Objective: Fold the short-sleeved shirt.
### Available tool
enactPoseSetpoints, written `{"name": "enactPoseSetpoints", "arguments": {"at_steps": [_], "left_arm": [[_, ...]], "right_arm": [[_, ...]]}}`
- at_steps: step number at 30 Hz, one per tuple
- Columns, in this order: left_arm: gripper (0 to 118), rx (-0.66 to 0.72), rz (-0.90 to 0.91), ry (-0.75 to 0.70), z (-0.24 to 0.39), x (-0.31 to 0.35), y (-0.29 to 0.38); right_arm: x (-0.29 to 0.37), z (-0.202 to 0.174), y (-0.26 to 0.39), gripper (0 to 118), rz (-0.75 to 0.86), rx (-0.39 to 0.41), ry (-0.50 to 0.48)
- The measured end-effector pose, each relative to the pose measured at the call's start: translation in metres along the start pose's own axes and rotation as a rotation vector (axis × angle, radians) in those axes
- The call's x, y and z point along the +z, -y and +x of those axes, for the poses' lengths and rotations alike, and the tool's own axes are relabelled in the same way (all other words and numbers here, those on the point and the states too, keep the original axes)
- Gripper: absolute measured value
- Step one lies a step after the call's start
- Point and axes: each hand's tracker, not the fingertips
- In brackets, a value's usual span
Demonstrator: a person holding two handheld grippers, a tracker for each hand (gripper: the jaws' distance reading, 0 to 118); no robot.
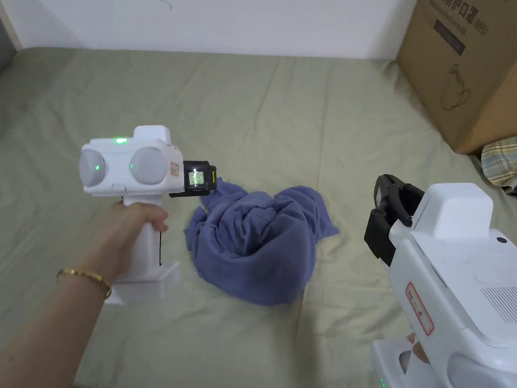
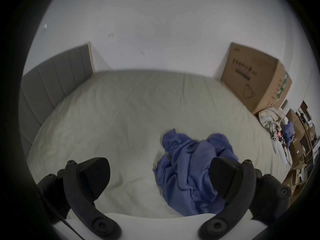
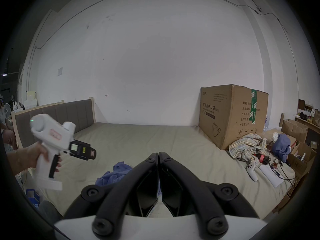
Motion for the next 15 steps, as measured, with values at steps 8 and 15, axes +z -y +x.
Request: {"name": "enactPoseSetpoints", "arguments": {"at_steps": [8,15], "left_arm": [[116,-0.057,-0.325,-0.144,0.018,-0.105,-0.007],[89,-0.017,-0.402,-0.157,0.016,-0.143,0.005]], "right_arm": [[-0.007,0.002,0.010,0,-0.080,-0.020,0.039],[-0.022,-0.010,0.021,0,-0.140,-0.030,0.083]]}}
